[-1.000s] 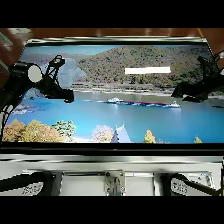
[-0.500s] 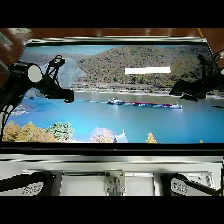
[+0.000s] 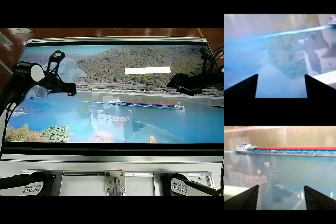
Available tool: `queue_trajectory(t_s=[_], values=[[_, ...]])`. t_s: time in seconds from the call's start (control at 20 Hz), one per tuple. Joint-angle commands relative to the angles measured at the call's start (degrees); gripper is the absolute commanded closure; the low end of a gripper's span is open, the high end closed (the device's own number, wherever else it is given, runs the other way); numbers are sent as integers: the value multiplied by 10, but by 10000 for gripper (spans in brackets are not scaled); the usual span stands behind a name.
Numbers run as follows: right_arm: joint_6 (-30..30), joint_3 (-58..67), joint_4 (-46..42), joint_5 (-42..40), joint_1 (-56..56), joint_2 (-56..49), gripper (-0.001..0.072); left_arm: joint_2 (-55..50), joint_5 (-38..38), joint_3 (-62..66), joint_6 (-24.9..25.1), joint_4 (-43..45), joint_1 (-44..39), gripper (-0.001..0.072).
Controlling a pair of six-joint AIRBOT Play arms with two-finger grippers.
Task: Fold the shirts.
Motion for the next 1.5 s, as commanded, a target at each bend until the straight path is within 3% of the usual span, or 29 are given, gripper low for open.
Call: queue_trajectory(t_s=[0.0, 0.15, 0.3, 0.8, 0.85, 0.9, 0.95, 1.1, 1.2, 1.45], values=[[-3, 1, 6, -17, 0, -1, 34, -67, 63, 71, -56, 104, 61, 23], [-3, 1, 6, -12, 0, -1, 34, -198, 52, 219, -95, 95, 162, 23], [-4, 1, 6, -12, 0, -1, 33, -316, 16, 334, -102, 12, 228, 23], [-11, 1, 21, 36, 0, -1, 34, -426, 12, 345, -94, -10, 245, 42], [-11, 1, 21, 47, 0, -1, 34, -429, 11, 345, -103, -10, 245, 235], [-11, 1, 21, 57, 0, -1, 34, -428, 10, 345, -104, -13, 244, 499], [-11, 1, 21, 60, 0, -1, 34, -424, 9, 345, -101, -24, 244, 667], [-11, 1, 21, 54, 0, -1, 34, -377, 20, 345, -94, -54, 233, 669], [-11, 1, 21, 36, 0, 0, 34, -305, 33, 345, -63, -54, 209, 669], [-26, 1, 2, 35, 0, 43, 35, -46, 32, 345, 9, -55, 70, 669]])
